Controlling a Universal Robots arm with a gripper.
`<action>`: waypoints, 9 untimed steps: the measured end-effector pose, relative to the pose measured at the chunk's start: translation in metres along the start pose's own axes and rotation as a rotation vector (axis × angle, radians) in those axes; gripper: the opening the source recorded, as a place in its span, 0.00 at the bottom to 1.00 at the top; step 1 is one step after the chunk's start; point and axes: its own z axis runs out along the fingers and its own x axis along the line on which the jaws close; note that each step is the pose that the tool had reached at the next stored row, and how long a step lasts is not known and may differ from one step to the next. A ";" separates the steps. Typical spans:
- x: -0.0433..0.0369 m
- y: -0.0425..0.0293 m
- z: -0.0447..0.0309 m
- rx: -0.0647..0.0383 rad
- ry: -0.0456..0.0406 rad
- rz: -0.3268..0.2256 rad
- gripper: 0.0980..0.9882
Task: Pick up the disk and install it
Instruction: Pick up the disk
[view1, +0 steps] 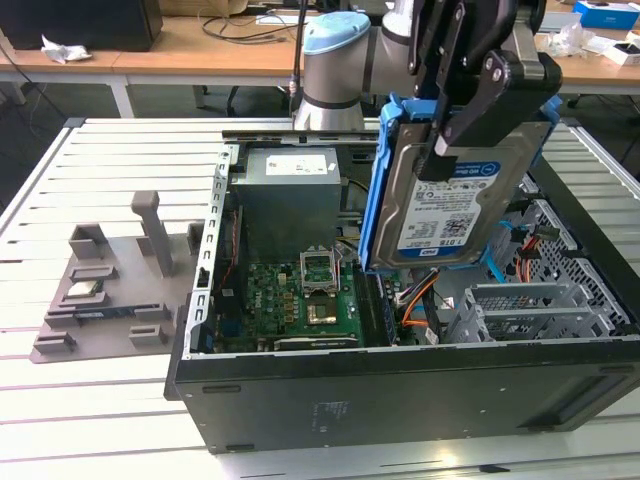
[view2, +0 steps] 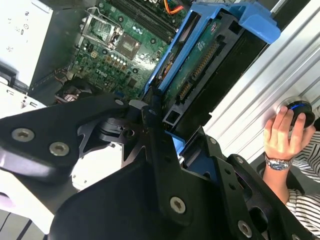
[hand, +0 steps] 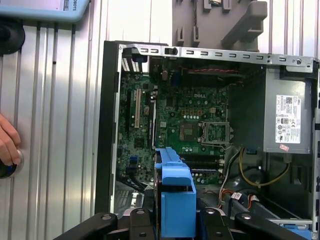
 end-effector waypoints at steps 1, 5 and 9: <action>0.0001 -0.0021 0.0000 0.000 0.0000 0.000 0.30; 0.0003 -0.0077 0.0001 0.000 0.0000 0.000 0.30; 0.0006 -0.0142 0.0001 0.000 -0.0001 0.000 0.30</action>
